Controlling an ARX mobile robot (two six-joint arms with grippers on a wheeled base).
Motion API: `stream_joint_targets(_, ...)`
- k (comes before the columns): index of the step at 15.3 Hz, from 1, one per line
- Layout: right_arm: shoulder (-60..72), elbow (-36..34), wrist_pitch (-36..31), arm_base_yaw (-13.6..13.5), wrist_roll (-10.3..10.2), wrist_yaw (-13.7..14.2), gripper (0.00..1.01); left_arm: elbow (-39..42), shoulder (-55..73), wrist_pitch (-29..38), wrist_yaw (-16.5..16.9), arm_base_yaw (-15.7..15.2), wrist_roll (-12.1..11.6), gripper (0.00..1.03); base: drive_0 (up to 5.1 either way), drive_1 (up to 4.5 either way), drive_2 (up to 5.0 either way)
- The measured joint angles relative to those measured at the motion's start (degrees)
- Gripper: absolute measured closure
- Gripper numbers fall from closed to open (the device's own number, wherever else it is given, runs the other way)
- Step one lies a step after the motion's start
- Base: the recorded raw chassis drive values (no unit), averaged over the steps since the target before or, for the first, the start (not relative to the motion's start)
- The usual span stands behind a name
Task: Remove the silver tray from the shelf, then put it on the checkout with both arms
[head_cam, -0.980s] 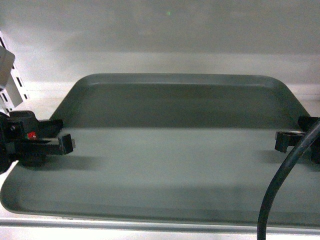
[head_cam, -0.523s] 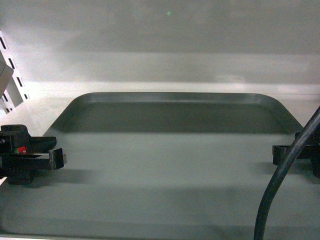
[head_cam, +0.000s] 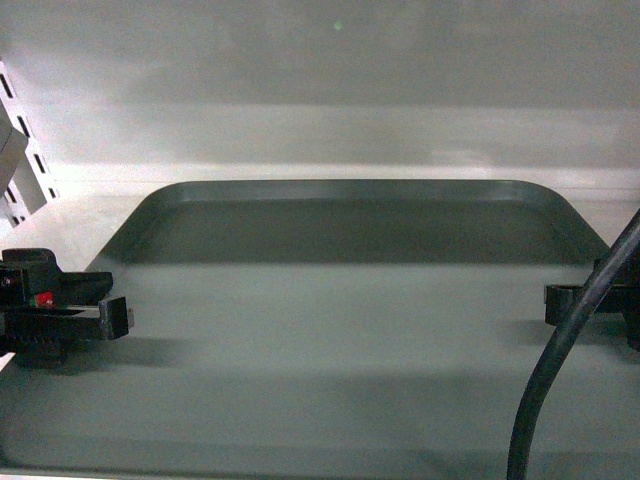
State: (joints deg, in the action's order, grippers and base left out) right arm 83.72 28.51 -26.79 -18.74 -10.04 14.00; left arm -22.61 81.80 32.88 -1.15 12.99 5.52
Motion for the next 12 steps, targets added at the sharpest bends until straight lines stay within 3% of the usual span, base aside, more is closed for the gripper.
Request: stream_joint_targets(12, 0.0, 0.0, 0.02, 0.0, 0.0, 0.09, 0.98, 0.0, 0.0, 0.0, 0.0, 0.0, 0.0, 1.0, 0.0, 0.0, 0.0)
